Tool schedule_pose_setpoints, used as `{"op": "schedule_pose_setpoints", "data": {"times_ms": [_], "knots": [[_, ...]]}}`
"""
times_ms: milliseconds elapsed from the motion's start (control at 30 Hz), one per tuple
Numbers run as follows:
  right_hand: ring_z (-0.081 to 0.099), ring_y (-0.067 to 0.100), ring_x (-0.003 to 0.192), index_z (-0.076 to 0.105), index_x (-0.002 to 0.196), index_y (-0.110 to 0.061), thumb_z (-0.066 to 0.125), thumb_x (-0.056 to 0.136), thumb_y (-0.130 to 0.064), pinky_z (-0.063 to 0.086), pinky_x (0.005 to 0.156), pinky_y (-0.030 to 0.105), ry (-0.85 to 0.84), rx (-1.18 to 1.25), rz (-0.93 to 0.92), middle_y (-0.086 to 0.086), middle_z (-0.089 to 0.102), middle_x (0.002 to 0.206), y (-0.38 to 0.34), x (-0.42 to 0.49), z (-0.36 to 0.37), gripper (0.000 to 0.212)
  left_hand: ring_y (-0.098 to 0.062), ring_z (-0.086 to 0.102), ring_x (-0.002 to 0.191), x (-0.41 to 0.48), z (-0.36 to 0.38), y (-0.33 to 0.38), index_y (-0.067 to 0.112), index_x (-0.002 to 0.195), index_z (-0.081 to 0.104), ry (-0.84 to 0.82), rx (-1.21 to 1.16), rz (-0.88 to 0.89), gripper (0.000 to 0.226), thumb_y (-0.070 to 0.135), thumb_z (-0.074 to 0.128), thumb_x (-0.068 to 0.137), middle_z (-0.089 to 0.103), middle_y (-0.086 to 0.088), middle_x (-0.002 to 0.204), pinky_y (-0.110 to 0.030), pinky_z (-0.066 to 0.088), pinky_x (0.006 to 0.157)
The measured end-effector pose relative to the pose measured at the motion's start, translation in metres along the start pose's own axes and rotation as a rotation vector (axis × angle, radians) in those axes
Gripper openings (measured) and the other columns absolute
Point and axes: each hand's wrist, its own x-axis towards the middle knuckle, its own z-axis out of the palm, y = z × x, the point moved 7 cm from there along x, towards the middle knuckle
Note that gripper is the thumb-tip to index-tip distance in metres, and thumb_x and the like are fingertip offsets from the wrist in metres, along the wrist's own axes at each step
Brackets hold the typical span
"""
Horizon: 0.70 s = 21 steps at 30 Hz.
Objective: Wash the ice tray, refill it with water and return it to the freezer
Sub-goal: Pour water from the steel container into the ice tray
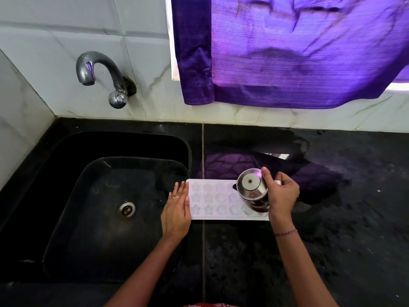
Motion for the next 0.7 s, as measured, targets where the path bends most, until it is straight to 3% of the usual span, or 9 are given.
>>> {"op": "schedule_pose_setpoints", "data": {"times_ms": [233,333,433,533,700], "knots": [[0.029,0.008,0.047,0.034,0.049,-0.014,0.075,0.078,-0.018,0.032,0.048,0.021,0.0,-0.007,-0.025,-0.001,0.035,0.047,-0.007,-0.002,0.002,0.051,-0.009,0.023,0.141,0.0,0.002,-0.001,0.015,0.142,0.037,-0.016,0.019,-0.006,0.059,0.039,0.012,0.094,0.04,0.002,0.147,-0.028,0.021,0.116],[0.029,0.005,0.044,0.034,0.048,-0.015,0.075,0.078,-0.018,0.031,0.044,0.016,-0.004,0.002,-0.023,-0.01,0.035,0.041,-0.007,-0.002,0.003,0.052,-0.008,0.021,0.141,0.001,0.003,-0.002,0.015,0.143,0.036,-0.026,0.025,-0.004,0.061,0.039,0.011,0.094,0.039,0.002,0.148,-0.028,0.02,0.116],[0.029,0.007,0.045,0.034,0.049,-0.014,0.075,0.078,-0.018,0.032,0.045,0.017,-0.002,-0.002,-0.012,-0.004,0.035,0.045,-0.007,-0.001,0.005,0.05,-0.006,0.019,0.141,0.001,0.003,-0.002,0.015,0.144,0.036,-0.031,0.043,-0.006,0.061,0.039,0.01,0.093,0.038,0.002,0.149,-0.028,0.02,0.117],[0.03,0.009,0.047,0.034,0.05,-0.013,0.075,0.079,-0.018,0.035,0.049,0.021,0.0,0.021,0.035,0.0,0.034,0.047,-0.004,0.0,0.006,0.05,-0.005,0.017,0.141,0.001,0.002,0.0,0.015,0.144,0.035,-0.044,0.058,-0.011,0.062,0.039,0.008,0.093,0.037,0.002,0.149,-0.03,0.02,0.118],[0.028,0.006,0.047,0.03,0.049,-0.016,0.076,0.078,-0.017,0.033,0.047,0.018,-0.016,0.12,0.146,-0.011,0.031,0.039,0.007,0.001,0.007,0.054,-0.008,0.015,0.143,0.001,0.004,-0.002,0.015,0.146,0.03,-0.085,0.137,-0.007,0.061,0.037,0.007,0.094,0.032,0.001,0.152,-0.033,0.019,0.119]]}}
